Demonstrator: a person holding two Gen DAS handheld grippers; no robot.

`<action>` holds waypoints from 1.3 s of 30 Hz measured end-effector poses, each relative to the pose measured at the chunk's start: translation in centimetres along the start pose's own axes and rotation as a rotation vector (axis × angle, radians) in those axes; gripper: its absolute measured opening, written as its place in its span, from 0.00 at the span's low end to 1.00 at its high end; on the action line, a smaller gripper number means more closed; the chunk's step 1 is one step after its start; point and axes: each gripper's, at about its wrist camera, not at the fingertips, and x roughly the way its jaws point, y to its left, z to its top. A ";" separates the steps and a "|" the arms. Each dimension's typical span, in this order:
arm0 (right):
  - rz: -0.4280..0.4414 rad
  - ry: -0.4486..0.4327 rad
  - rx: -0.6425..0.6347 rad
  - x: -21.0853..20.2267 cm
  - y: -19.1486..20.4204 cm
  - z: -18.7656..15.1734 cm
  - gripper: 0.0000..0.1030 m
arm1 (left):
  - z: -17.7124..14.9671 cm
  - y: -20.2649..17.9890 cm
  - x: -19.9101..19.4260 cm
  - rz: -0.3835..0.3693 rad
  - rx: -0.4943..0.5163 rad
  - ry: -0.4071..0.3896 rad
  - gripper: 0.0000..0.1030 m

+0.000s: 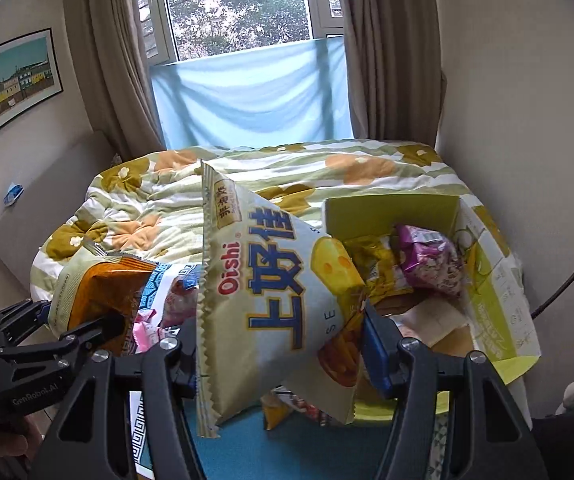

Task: Organize snacks
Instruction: 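Carry the pastry pack and Oishi bag over the box and release both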

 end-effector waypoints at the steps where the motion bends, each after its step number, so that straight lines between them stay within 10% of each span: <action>1: -0.004 0.001 0.005 -0.1 -1.3 0.3 0.56 | 0.5 -1.3 0.6 -0.006 0.006 -0.003 0.57; 16: -0.005 0.056 0.046 2.0 -17.0 1.2 0.56 | 4.7 -16.8 13.0 -0.043 -0.005 0.077 0.57; 19: 0.016 0.077 0.042 3.0 -18.7 1.3 0.56 | 4.9 -17.3 15.0 -0.025 -0.045 0.112 0.60; 23: 0.052 0.096 0.054 3.9 -20.0 1.3 0.56 | 4.7 -17.7 16.2 0.045 -0.045 0.136 0.98; 39: 0.168 0.166 0.069 5.8 -19.9 1.3 0.56 | 0.5 -14.2 10.7 0.147 -0.101 0.144 0.99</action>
